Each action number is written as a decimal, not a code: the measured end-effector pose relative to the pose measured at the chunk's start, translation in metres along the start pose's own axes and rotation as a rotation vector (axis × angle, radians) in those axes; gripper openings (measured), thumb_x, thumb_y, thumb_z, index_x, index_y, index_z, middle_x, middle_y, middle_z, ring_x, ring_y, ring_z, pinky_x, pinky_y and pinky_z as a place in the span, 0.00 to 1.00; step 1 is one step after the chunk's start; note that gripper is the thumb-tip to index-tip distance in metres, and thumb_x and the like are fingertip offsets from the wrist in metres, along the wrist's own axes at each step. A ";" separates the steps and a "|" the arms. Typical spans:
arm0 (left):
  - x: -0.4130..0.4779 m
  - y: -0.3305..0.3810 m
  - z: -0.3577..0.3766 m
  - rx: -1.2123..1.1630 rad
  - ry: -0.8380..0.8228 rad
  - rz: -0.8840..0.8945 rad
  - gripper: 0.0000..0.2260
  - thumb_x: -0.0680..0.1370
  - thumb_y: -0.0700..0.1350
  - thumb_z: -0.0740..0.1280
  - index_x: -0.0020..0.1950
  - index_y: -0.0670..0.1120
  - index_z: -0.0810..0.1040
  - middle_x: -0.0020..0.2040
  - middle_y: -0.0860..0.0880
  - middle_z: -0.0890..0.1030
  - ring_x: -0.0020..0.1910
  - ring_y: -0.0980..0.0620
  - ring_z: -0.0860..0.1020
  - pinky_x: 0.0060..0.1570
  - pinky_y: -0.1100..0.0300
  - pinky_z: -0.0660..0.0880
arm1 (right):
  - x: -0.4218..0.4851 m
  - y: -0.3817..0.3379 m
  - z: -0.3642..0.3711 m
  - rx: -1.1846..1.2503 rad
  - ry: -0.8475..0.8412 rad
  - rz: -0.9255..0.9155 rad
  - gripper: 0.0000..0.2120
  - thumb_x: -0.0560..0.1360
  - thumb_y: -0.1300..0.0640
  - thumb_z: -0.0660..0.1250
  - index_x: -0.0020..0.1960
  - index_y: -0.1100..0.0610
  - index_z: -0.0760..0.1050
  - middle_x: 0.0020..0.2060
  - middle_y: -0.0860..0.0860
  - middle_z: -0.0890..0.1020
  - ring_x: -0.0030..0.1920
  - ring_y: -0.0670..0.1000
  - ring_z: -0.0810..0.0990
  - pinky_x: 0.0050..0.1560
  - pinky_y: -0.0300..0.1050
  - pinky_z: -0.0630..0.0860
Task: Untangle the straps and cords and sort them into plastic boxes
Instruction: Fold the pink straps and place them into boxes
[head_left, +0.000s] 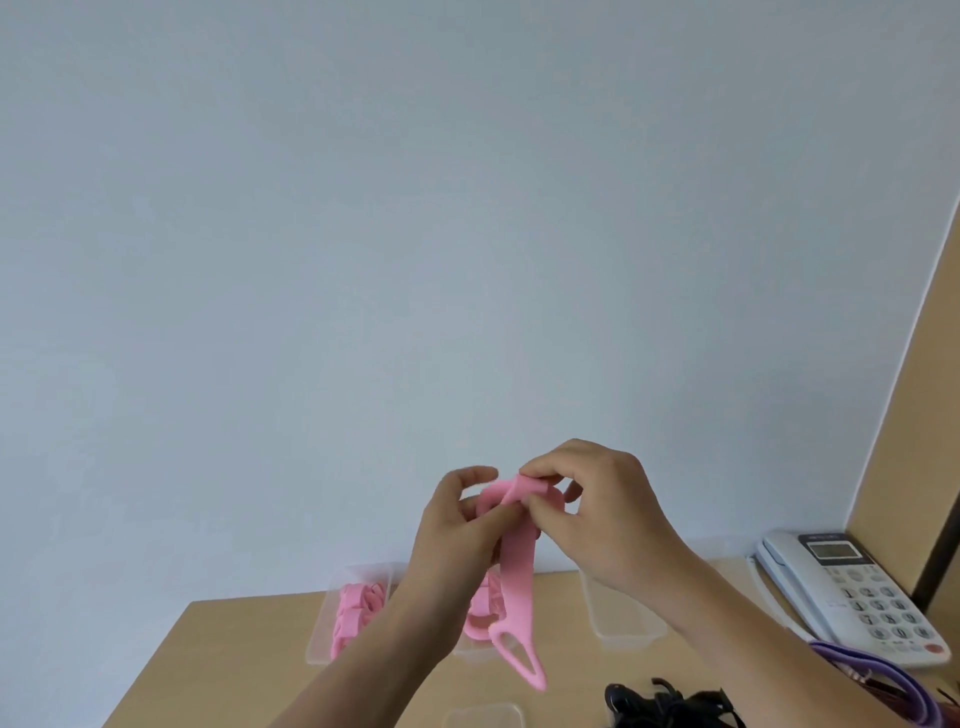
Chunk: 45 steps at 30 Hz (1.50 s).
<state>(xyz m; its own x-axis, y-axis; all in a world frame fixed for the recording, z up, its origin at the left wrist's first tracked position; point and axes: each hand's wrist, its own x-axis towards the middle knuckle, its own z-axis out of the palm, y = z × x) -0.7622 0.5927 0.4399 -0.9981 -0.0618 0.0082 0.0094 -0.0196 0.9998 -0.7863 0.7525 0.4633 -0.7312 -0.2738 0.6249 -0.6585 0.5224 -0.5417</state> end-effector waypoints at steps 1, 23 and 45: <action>0.000 -0.004 -0.001 -0.059 -0.013 -0.046 0.22 0.71 0.49 0.75 0.62 0.45 0.78 0.49 0.41 0.88 0.48 0.43 0.87 0.55 0.45 0.82 | 0.000 0.000 0.002 0.009 0.027 -0.002 0.11 0.70 0.66 0.72 0.43 0.50 0.84 0.38 0.43 0.83 0.43 0.46 0.80 0.41 0.37 0.76; 0.005 -0.039 -0.042 -0.022 -0.174 -0.010 0.11 0.83 0.50 0.68 0.48 0.49 0.88 0.49 0.42 0.88 0.49 0.41 0.85 0.54 0.45 0.80 | -0.022 -0.005 0.045 -0.127 0.060 0.046 0.07 0.73 0.59 0.74 0.49 0.49 0.83 0.49 0.40 0.80 0.52 0.43 0.78 0.54 0.34 0.71; 0.006 -0.053 -0.061 -0.161 -0.291 -0.177 0.24 0.75 0.66 0.68 0.56 0.48 0.88 0.53 0.42 0.88 0.54 0.43 0.86 0.58 0.49 0.82 | -0.044 0.001 0.080 -0.225 0.157 -0.018 0.08 0.70 0.62 0.78 0.45 0.51 0.84 0.40 0.44 0.78 0.44 0.47 0.77 0.42 0.41 0.75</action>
<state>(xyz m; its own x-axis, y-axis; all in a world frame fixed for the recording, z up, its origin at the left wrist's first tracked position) -0.7648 0.5324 0.3855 -0.9607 0.2419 -0.1361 -0.1785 -0.1625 0.9704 -0.7693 0.6999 0.3904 -0.6713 -0.1650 0.7226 -0.6023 0.6895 -0.4022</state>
